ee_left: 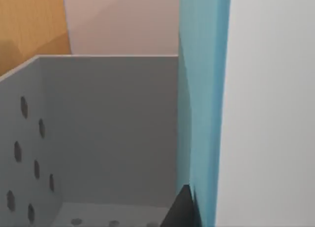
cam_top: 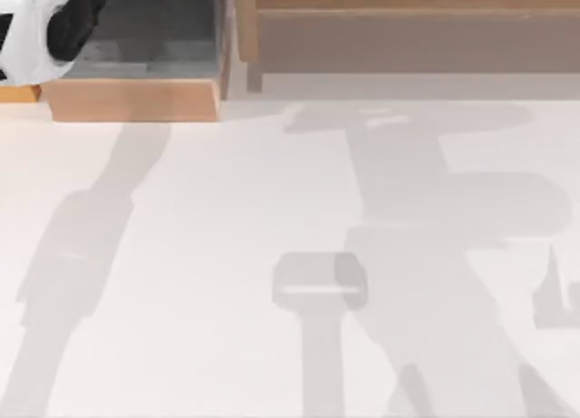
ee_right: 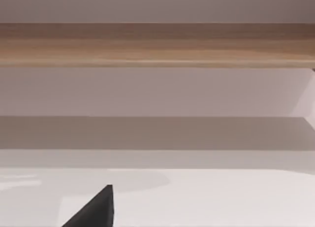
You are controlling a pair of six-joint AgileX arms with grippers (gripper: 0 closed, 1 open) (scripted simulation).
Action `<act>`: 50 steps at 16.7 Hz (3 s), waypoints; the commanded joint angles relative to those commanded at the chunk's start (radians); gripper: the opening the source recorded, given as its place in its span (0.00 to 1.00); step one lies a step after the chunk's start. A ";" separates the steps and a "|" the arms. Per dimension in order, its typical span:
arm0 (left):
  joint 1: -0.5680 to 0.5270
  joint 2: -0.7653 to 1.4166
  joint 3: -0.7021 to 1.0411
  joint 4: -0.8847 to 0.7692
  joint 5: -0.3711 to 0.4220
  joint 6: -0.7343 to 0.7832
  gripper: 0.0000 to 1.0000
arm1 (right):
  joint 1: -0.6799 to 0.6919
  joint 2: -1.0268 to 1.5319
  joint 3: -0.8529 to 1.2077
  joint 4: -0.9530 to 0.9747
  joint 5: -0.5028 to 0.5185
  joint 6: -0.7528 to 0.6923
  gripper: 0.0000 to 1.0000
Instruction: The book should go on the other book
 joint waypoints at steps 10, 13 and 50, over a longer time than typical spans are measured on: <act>-0.030 -0.005 0.011 0.004 0.101 -0.020 0.00 | 0.000 0.000 0.000 0.000 0.000 0.000 1.00; 0.008 -0.123 -0.053 0.022 0.215 0.106 0.00 | 0.000 0.000 0.000 0.000 0.000 0.000 1.00; 0.962 -0.288 -0.795 -0.164 0.964 1.974 0.15 | 0.000 0.000 0.000 0.000 0.000 0.000 1.00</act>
